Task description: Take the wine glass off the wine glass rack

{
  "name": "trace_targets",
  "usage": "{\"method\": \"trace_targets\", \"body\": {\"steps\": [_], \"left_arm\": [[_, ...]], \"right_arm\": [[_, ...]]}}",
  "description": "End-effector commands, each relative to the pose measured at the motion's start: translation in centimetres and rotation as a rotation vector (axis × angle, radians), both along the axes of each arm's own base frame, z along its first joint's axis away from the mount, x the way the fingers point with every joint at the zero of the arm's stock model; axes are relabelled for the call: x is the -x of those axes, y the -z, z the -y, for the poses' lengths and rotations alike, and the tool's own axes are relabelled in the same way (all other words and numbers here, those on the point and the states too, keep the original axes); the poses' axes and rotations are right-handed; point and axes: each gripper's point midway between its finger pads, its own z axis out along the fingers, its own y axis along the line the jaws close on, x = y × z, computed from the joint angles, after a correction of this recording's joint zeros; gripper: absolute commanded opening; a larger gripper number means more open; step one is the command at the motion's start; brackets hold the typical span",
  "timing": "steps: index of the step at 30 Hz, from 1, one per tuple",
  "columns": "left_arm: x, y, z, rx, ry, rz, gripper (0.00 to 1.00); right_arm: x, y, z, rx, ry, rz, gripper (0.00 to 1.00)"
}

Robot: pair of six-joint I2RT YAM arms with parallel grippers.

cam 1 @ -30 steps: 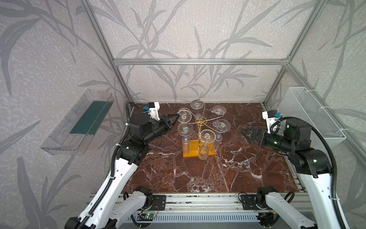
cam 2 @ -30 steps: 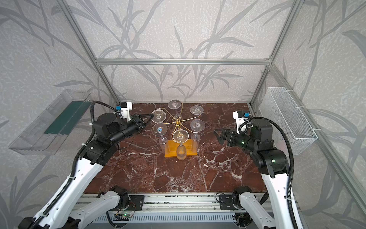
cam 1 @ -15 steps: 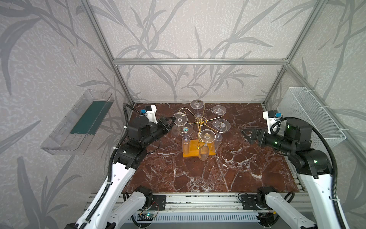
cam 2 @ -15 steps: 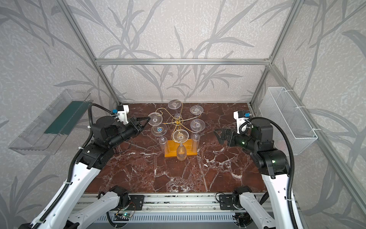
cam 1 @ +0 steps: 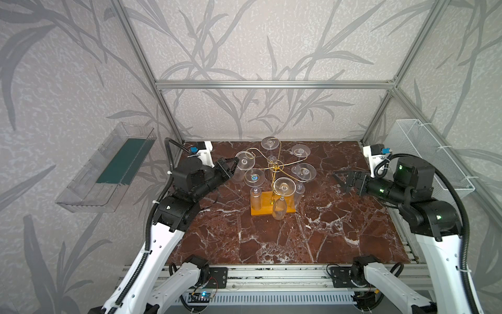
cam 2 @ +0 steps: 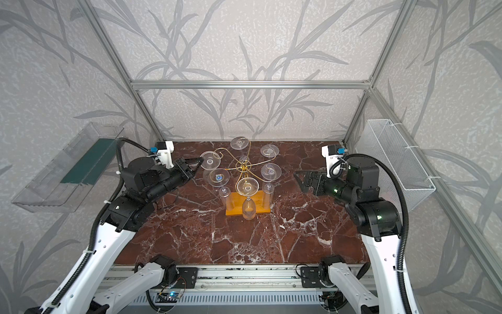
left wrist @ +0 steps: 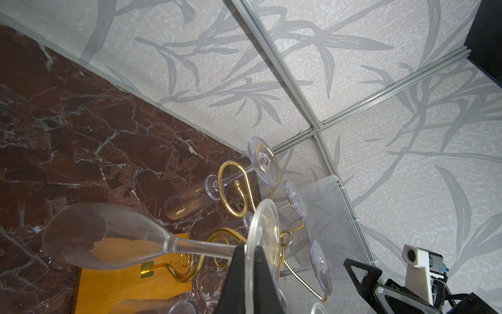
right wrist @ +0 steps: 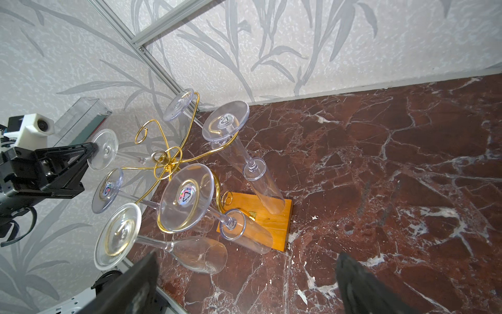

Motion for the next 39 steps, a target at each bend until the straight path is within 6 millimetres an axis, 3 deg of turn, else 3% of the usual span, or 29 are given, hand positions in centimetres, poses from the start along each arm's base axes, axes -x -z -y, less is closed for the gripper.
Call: {"method": "trace_targets", "body": {"steps": [1, 9, 18, 25, 34, 39], "left_arm": [[0.5, -4.1, -1.1, -0.05, -0.036, 0.134, 0.0], [0.2, -7.8, -2.0, -0.185, -0.075, 0.289, 0.0], [0.2, -11.5, -0.5, -0.363, 0.002, 0.525, 0.0], [0.5, -12.2, 2.0, -0.521, 0.098, 0.652, 0.0], [0.7, -11.5, 5.9, -0.84, 0.136, 0.78, 0.0], [1.2, -10.8, 8.1, -1.048, 0.135, 0.875, 0.0]], "right_arm": [[-0.2, -0.7, -0.3, -0.006, -0.021, 0.014, 0.99], [-1.2, -2.5, -1.9, -0.062, -0.106, 0.032, 0.99], [-2.0, -6.6, -4.2, -0.165, -0.238, 0.088, 0.98], [-2.9, -9.2, -7.2, -0.22, -0.37, 0.114, 0.98], [-3.0, -10.7, -12.0, -0.218, -0.552, 0.117, 0.98], [-3.5, -10.9, -13.4, -0.214, -0.606, 0.111, 0.98]]}}
